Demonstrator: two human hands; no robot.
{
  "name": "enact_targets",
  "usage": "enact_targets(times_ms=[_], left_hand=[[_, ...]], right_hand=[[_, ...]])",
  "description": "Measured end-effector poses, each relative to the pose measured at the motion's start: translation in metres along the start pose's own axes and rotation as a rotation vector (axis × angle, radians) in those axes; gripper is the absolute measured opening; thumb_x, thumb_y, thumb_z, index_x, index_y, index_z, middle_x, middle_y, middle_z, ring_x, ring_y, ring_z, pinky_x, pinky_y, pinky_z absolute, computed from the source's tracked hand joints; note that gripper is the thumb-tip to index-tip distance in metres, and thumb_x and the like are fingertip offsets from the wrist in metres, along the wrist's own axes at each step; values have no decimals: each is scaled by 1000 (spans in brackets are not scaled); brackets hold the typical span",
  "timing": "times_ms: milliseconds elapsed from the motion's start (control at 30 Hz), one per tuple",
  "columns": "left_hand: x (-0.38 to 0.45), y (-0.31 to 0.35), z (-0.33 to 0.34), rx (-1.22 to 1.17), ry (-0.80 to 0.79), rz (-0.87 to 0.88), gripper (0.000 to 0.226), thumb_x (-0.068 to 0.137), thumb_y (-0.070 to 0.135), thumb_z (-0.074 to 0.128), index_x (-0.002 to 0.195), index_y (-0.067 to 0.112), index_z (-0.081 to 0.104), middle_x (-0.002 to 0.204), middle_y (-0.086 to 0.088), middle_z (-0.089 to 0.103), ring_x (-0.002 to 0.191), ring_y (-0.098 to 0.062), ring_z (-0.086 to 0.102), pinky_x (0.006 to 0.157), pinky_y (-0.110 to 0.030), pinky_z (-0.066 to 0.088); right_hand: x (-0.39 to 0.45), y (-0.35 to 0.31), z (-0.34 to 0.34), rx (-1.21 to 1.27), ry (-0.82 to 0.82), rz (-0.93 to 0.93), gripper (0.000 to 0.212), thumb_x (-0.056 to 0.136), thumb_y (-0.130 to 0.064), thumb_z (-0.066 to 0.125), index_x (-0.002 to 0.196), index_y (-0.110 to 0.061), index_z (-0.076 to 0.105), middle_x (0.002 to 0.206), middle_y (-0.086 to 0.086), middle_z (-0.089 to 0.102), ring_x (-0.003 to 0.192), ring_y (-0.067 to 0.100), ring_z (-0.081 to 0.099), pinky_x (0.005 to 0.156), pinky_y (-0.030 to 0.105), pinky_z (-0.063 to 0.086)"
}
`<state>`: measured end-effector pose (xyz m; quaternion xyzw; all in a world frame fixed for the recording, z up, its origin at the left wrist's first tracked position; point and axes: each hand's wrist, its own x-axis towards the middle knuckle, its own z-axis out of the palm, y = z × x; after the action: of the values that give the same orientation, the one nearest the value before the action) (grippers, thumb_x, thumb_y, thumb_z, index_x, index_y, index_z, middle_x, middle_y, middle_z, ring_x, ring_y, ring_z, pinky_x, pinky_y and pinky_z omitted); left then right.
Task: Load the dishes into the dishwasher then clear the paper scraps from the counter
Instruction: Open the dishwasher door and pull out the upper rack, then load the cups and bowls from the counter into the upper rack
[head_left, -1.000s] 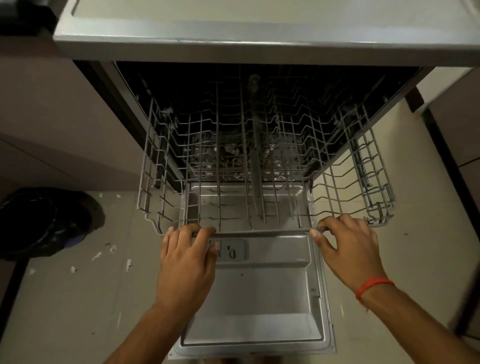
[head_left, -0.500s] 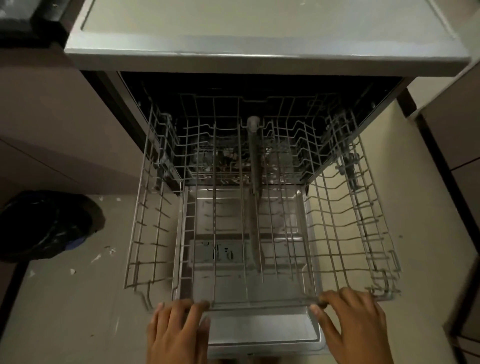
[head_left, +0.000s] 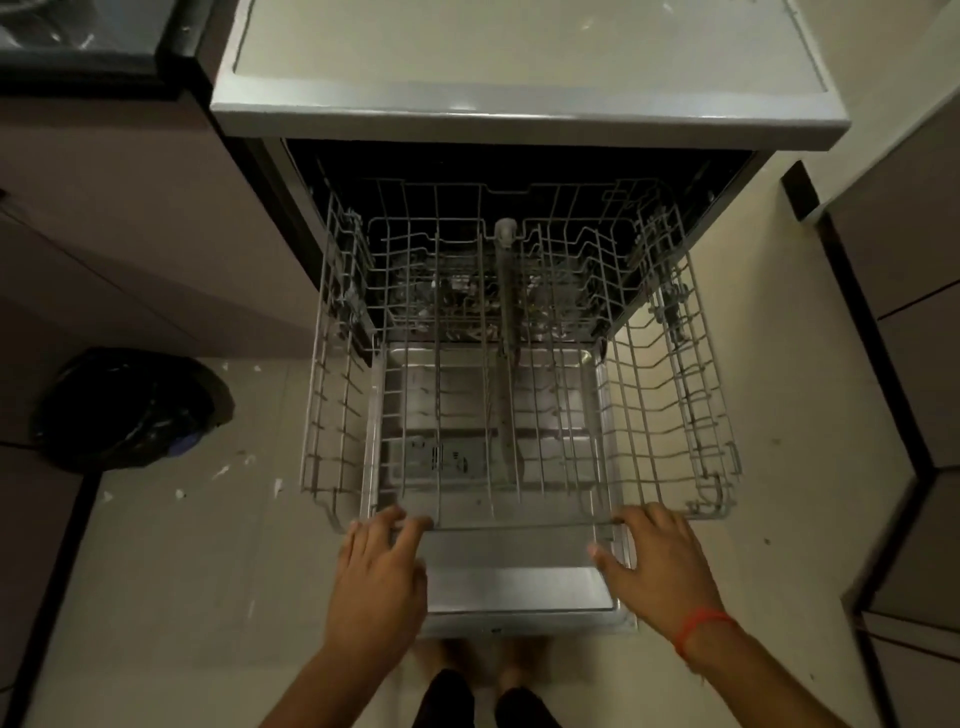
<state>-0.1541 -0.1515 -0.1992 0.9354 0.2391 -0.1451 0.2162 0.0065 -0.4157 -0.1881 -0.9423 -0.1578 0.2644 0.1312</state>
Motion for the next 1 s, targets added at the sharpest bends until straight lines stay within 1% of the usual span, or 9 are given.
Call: enact_targets(times_ms=[67,167,267,333,433,567,700,833,1000], left_hand=[[-3,4,-14,-14,-102,7,61,100,24,51,156,36,30,162,1,30,154,-20,18,127,-38,5],[-15,10,-38,-70,-266,-35,66,103,28,48,161,34,17,171,2,8,158,-21,1,128,-39,14],[-34,18,-53,-201,-339,-105,63,102,32,52,160,31,25,170,-2,17,155,-22,22,124,-38,27],[-51,25,-64,-307,-338,-149,63,103,34,54,160,30,27,168,-2,25,152,-21,29,123,-37,28],[-77,40,-82,-419,-288,-182,60,104,35,53,159,32,29,166,1,30,151,-20,32,122,-40,30],[-108,61,-113,-496,-255,-205,57,106,38,49,159,34,29,164,4,33,148,-19,36,119,-39,34],[-132,75,-146,-566,-254,-196,57,106,42,49,158,35,29,160,-2,41,142,-20,42,115,-36,36],[-155,91,-184,-680,-169,-212,54,106,40,48,157,37,31,143,11,45,132,-8,44,99,-21,37],[-171,96,-221,-778,-41,-220,52,107,33,47,157,28,33,123,18,51,123,-3,43,102,-22,32]], right_hand=[[-6,-7,-12,168,-74,40,50,88,-41,73,131,-21,58,131,-1,50,128,18,45,107,30,40],[-21,-24,-30,432,-34,111,32,88,-29,76,117,-21,65,132,-2,50,126,19,50,101,25,38],[-42,-43,-41,596,-58,178,22,90,-29,75,110,-26,67,132,-3,51,125,17,49,104,30,39],[-59,-55,-46,642,-65,171,21,90,-29,74,110,-26,67,128,-4,52,123,15,49,108,35,41],[-80,-66,-56,667,-44,141,21,91,-29,73,111,-24,68,121,-7,55,118,14,52,105,37,45],[-100,-71,-77,730,-18,92,20,94,-28,70,113,-24,67,122,-7,56,117,13,52,98,30,43],[-114,-79,-110,767,11,11,21,96,-26,67,115,-19,66,122,-3,62,112,12,55,95,29,43],[-122,-95,-135,817,32,-48,19,96,-30,66,113,-23,66,121,-2,65,116,15,58,103,37,49],[-130,-133,-148,874,34,-125,20,97,-30,64,115,-22,65,119,-4,65,116,15,60,103,38,51]])
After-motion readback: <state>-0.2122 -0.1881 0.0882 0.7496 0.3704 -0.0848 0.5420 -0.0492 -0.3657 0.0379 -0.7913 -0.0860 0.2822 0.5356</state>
